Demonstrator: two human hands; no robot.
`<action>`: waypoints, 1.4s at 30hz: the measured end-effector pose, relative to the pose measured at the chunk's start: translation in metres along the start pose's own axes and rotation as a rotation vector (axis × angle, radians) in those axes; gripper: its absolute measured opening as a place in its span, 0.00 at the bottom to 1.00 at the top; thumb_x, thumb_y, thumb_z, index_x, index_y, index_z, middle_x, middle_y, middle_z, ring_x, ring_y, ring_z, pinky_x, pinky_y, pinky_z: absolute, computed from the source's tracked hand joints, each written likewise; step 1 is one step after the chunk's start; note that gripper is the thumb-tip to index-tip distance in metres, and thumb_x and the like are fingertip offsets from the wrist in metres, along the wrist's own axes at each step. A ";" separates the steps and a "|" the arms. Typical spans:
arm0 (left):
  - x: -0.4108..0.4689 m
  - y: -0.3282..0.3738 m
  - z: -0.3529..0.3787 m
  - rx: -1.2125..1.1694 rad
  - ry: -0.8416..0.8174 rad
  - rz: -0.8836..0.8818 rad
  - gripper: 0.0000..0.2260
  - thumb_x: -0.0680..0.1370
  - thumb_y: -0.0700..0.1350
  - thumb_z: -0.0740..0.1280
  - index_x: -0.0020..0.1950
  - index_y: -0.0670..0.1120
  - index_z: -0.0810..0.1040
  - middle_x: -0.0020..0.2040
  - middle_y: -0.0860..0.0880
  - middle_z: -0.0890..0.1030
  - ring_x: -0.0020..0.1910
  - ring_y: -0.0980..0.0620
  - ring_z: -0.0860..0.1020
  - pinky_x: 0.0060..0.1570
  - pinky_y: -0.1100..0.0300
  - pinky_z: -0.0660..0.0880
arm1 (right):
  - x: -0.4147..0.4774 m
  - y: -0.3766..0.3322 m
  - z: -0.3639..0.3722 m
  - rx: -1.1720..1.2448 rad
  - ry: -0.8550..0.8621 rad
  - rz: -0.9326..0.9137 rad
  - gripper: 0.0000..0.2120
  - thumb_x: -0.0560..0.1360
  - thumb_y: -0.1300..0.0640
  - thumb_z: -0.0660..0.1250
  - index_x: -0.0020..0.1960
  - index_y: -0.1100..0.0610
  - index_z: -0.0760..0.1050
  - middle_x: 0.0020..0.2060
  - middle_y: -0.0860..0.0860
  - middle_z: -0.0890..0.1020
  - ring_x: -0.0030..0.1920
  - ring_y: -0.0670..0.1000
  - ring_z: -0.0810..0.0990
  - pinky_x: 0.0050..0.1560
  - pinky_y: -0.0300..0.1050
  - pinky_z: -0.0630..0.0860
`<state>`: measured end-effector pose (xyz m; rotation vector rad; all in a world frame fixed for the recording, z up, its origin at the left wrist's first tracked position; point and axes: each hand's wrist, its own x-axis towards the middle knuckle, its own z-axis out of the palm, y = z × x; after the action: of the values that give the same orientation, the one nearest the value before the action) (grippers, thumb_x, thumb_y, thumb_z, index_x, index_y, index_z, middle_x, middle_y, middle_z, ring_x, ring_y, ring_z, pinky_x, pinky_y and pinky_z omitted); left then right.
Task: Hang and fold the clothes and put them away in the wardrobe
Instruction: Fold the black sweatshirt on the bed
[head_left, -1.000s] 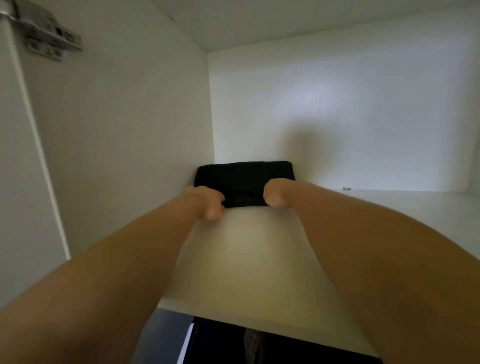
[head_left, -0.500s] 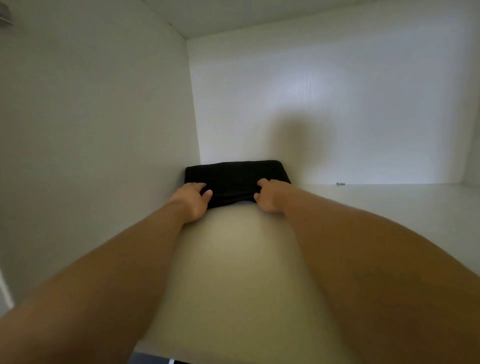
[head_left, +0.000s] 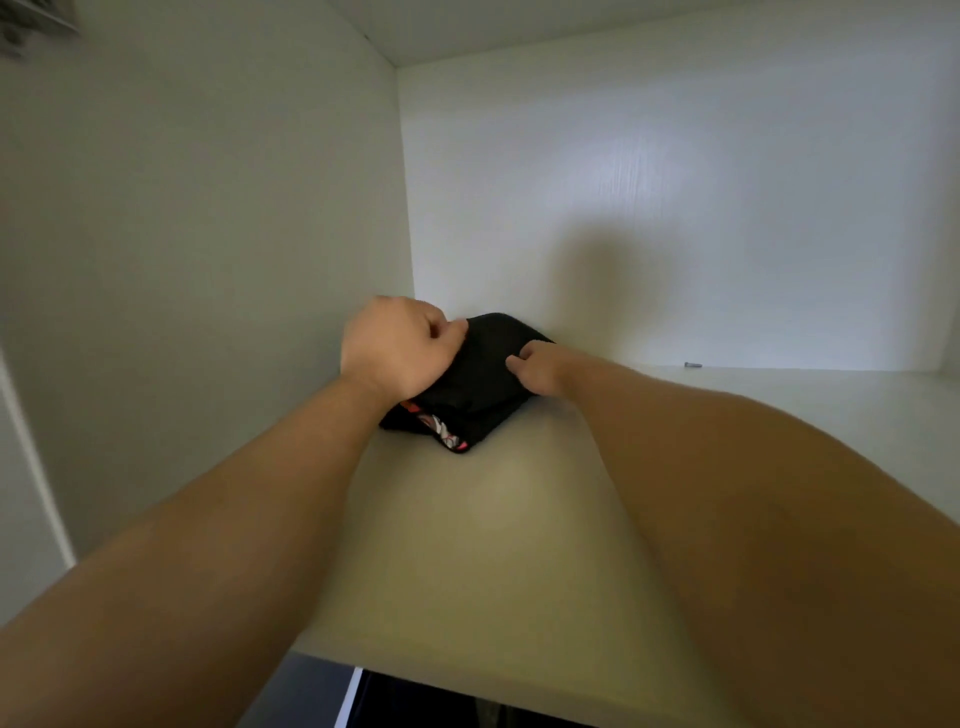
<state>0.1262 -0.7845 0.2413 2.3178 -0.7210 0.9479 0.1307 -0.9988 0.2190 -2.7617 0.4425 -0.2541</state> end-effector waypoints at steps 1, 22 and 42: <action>0.000 -0.004 -0.003 0.066 0.090 0.023 0.16 0.78 0.60 0.61 0.43 0.54 0.85 0.36 0.53 0.83 0.41 0.50 0.81 0.38 0.57 0.77 | -0.001 -0.006 0.002 -0.071 0.001 0.027 0.27 0.85 0.42 0.49 0.79 0.53 0.63 0.78 0.58 0.63 0.78 0.62 0.59 0.76 0.61 0.57; -0.005 -0.046 0.010 0.394 -0.452 -0.119 0.24 0.85 0.59 0.45 0.78 0.56 0.66 0.81 0.53 0.62 0.79 0.49 0.59 0.73 0.46 0.59 | -0.023 -0.078 0.025 -0.106 0.002 -0.096 0.21 0.86 0.55 0.51 0.78 0.59 0.62 0.70 0.61 0.72 0.69 0.61 0.72 0.67 0.54 0.70; -0.245 -0.007 -0.178 -0.145 0.212 -0.311 0.08 0.77 0.38 0.67 0.51 0.47 0.84 0.46 0.50 0.84 0.43 0.53 0.81 0.47 0.64 0.74 | -0.314 -0.151 0.017 0.038 0.334 -0.469 0.14 0.80 0.51 0.60 0.38 0.54 0.69 0.31 0.49 0.73 0.33 0.53 0.75 0.30 0.43 0.64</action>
<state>-0.1016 -0.5987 0.1671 2.0856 -0.3194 0.9440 -0.1179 -0.7543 0.2183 -2.7523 -0.1448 -0.8324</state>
